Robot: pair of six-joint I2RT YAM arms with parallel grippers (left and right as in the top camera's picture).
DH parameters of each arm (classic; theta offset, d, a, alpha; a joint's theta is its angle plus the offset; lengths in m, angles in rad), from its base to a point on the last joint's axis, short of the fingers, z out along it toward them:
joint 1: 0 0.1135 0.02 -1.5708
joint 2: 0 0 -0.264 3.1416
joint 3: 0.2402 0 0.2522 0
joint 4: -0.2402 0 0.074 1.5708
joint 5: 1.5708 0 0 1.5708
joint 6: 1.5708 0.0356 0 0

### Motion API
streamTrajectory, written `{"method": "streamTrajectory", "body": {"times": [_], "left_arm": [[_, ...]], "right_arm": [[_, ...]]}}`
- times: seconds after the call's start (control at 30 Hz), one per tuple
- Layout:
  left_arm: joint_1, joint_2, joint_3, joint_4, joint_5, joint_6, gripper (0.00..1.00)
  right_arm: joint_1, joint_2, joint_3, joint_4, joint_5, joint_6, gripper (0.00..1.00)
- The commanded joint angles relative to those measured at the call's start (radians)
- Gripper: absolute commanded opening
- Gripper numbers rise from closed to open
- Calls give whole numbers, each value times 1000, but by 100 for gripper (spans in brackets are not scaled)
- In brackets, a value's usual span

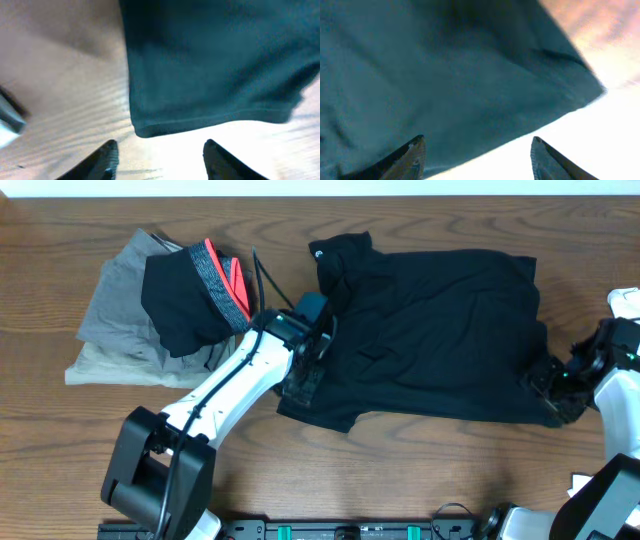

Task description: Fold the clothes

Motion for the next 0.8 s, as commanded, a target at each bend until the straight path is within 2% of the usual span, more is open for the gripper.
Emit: {"method": "streamTrajectory", "body": {"times": [0.0,0.17,0.33,0.47,0.63,0.7,0.73,0.77], "left_arm": [[37,8,-65,34,7,-56,65],[125,9,-172,182,36,-87,76],[180,21,-235,288,202,-11,75],[182,40,-248,302,277,38,74],[182,63,-248,274,301,52,37],[181,64,-248,257,305,68,19],[181,64,-248,250,305,67,6],[181,63,-248,245,307,67,6]], "right_arm": [[-27,-3,1,-17,63,17,67],[-29,-3,1,-15,63,17,68],[-30,-3,1,-16,63,17,68],[-29,-3,1,-16,63,17,68],[-30,-3,1,-16,63,18,68],[-30,-3,1,-19,63,22,68],[-30,-3,1,-23,63,24,68],[-30,-3,0,-23,64,24,69]]}}
